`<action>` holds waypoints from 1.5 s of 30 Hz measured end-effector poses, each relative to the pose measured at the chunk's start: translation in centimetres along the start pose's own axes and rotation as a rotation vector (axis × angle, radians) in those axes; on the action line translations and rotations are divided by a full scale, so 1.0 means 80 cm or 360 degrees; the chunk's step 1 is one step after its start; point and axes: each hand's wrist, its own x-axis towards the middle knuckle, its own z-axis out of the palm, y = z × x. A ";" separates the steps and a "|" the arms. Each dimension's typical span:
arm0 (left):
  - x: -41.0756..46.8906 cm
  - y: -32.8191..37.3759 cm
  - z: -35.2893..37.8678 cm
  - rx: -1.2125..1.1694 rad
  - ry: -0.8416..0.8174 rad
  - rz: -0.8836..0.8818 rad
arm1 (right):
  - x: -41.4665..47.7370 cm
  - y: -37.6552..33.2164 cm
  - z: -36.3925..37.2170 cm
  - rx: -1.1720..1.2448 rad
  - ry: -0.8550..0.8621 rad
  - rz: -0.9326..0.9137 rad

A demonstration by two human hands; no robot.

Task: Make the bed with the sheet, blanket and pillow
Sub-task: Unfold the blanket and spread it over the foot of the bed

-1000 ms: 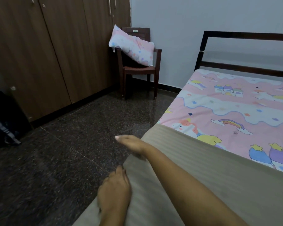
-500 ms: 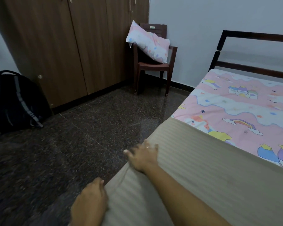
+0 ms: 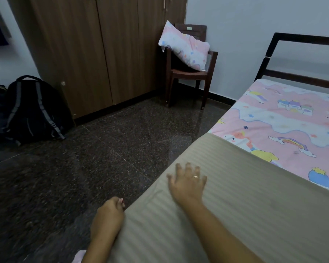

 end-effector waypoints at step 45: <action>-0.077 0.014 -0.043 -0.0625 0.0514 0.0636 | -0.157 -0.056 -0.019 0.1400 -0.0660 -0.1025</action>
